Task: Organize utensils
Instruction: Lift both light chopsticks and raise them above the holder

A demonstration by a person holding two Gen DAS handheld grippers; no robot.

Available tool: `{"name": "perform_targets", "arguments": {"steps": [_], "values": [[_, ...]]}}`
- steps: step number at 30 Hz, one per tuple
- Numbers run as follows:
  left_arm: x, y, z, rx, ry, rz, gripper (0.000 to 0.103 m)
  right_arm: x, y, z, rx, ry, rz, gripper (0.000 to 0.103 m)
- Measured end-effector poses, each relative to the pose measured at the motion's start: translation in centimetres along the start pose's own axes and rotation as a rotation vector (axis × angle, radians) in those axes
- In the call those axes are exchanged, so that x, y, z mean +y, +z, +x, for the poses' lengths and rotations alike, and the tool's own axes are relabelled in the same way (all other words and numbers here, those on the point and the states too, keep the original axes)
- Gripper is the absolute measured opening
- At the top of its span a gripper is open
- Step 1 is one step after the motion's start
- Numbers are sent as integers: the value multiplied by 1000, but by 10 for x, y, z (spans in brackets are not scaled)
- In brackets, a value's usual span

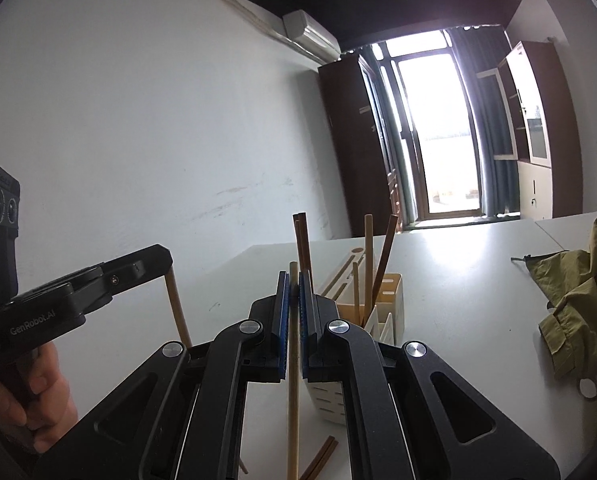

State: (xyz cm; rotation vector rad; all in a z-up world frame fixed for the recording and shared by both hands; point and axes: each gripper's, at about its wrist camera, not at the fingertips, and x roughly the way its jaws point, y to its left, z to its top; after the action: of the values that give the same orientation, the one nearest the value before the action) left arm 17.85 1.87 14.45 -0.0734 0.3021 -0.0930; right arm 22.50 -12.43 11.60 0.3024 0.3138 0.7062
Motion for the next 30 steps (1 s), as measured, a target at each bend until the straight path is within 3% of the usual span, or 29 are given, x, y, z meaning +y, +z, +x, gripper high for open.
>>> {"name": "perform_targets", "arguments": {"steps": [10, 16, 25, 30], "values": [[-9, 18, 1, -109, 19, 33, 6, -16, 16, -10, -238, -1, 14, 5], [-14, 25, 7, -153, 9, 42, 6, -24, 20, 0, -276, -13, 20, 5], [-14, 37, 11, -215, 9, 31, 6, -27, 24, 8, -382, 54, -4, 5], [-12, 45, 9, -268, 6, 15, 6, -28, 23, 17, -412, 47, -10, 5]]}}
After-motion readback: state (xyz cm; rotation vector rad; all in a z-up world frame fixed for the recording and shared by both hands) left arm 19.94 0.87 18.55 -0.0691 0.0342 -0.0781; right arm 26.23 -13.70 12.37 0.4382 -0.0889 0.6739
